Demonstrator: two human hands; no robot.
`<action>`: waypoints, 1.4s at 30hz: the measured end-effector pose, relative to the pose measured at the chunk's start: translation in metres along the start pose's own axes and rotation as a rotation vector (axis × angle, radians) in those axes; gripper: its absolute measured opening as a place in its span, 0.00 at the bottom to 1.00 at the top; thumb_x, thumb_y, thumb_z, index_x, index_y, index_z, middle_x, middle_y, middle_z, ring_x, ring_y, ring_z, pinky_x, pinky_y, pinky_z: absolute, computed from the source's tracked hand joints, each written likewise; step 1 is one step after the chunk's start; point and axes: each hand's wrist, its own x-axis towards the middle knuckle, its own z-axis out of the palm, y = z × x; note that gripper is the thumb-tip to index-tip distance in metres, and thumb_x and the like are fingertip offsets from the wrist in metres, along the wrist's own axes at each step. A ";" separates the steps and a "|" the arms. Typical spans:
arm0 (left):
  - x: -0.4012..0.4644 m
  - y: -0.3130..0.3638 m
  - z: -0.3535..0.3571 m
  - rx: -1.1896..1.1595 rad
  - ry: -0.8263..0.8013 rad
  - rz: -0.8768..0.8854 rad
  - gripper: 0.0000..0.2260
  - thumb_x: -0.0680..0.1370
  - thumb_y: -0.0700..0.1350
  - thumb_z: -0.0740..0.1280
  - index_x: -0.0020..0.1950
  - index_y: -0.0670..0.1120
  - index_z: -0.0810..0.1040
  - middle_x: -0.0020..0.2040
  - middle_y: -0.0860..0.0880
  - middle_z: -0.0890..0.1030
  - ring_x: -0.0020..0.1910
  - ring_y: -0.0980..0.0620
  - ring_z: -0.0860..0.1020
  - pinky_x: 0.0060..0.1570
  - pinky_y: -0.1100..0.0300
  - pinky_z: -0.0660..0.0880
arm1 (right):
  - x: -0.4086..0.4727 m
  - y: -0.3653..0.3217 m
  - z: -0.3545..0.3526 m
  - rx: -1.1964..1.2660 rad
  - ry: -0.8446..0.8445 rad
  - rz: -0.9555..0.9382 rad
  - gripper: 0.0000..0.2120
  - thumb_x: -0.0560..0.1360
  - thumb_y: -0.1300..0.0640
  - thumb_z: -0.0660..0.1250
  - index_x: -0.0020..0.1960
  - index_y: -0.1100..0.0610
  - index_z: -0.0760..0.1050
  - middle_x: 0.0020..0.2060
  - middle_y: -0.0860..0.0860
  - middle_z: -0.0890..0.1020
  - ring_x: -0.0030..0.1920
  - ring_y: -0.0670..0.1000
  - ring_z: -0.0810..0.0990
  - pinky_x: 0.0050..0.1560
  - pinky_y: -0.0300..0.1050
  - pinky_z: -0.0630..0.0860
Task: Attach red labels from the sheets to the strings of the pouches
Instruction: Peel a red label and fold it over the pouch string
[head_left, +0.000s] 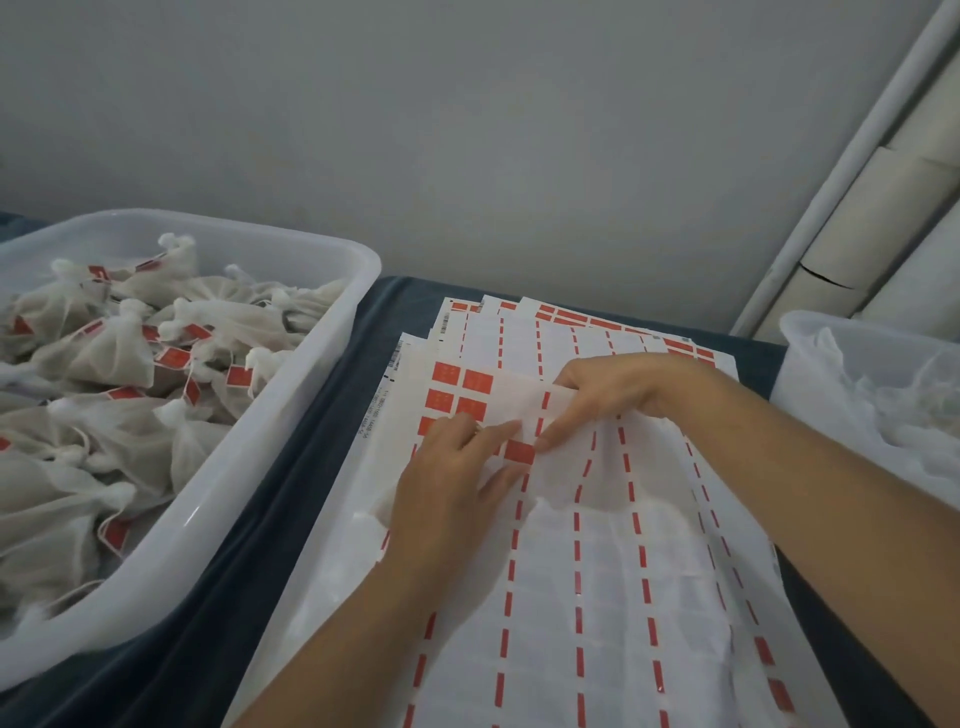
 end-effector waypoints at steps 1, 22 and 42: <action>0.000 -0.001 0.001 -0.009 0.015 0.009 0.17 0.69 0.45 0.74 0.57 0.45 0.81 0.52 0.46 0.81 0.48 0.47 0.78 0.52 0.59 0.70 | -0.001 0.001 0.000 0.016 -0.013 -0.012 0.22 0.68 0.44 0.73 0.59 0.48 0.72 0.51 0.48 0.81 0.48 0.53 0.81 0.51 0.46 0.79; -0.003 0.002 -0.007 0.014 0.051 0.173 0.12 0.67 0.46 0.70 0.46 0.40 0.82 0.42 0.44 0.82 0.37 0.47 0.81 0.46 0.61 0.73 | -0.012 0.002 -0.009 0.239 -0.137 -0.134 0.16 0.73 0.53 0.69 0.59 0.48 0.69 0.51 0.46 0.80 0.49 0.51 0.80 0.47 0.40 0.79; -0.003 0.003 -0.011 -0.069 0.018 0.170 0.10 0.67 0.42 0.70 0.44 0.37 0.83 0.39 0.43 0.82 0.35 0.48 0.79 0.46 0.69 0.71 | -0.018 -0.008 0.001 0.347 -0.061 -0.189 0.23 0.71 0.56 0.71 0.62 0.46 0.66 0.53 0.43 0.77 0.51 0.50 0.76 0.41 0.35 0.76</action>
